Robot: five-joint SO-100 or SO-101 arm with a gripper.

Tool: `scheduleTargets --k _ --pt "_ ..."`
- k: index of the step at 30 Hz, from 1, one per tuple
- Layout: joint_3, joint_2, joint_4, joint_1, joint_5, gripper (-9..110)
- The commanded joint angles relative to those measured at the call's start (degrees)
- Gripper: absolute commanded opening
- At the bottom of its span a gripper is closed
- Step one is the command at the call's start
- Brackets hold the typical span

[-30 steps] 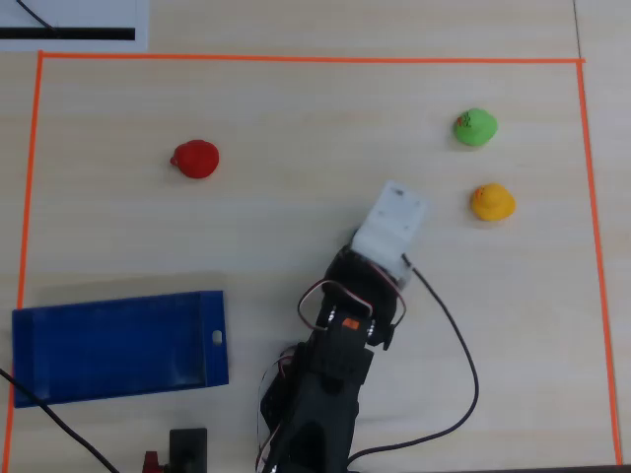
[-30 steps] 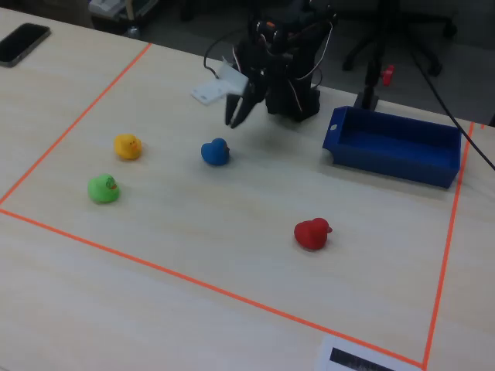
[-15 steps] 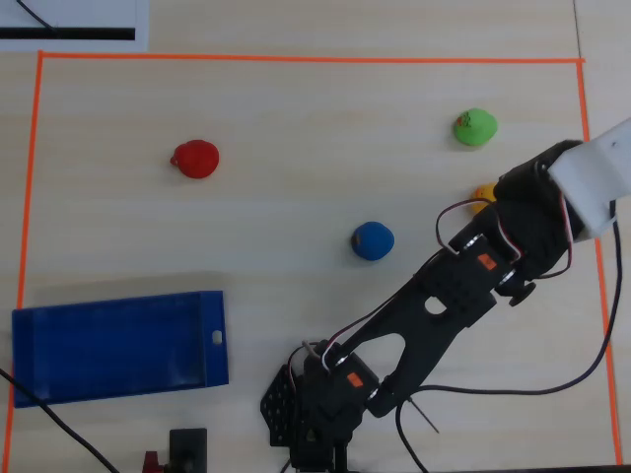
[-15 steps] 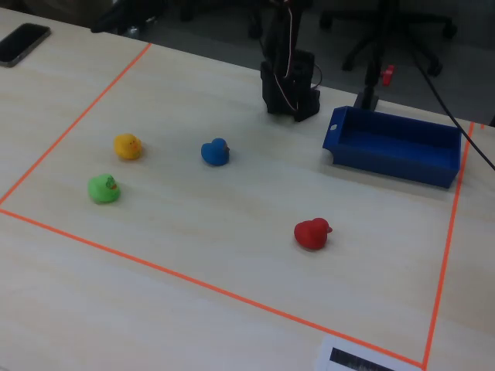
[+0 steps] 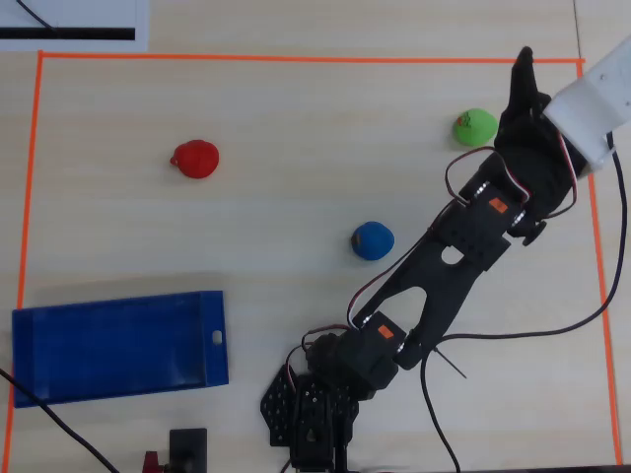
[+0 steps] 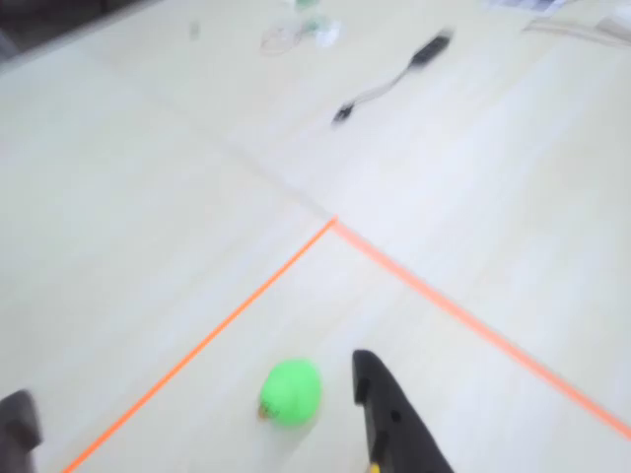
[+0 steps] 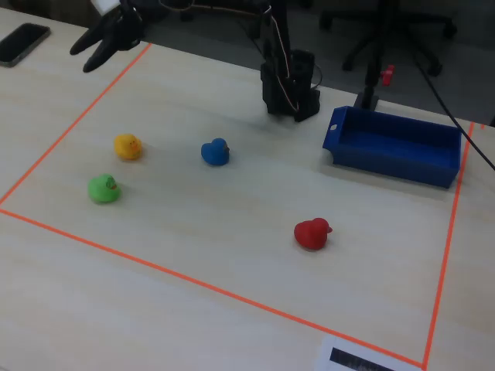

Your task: Grasp green duck and put it into box.

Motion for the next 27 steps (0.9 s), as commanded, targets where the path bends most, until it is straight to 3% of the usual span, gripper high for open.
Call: scheduleTargets --k 1,6,16,27 --pt "-14.0 -5.2 10.9 -3.3 1.1 44" --pt "-17.7 -12.0 12.5 -5.4 1.7 44" --pt "-29.6 -28.0 -2.6 -4.4 1.1 44" --pt "-38.3 -39.9 -1.9 -4.0 0.4 43"
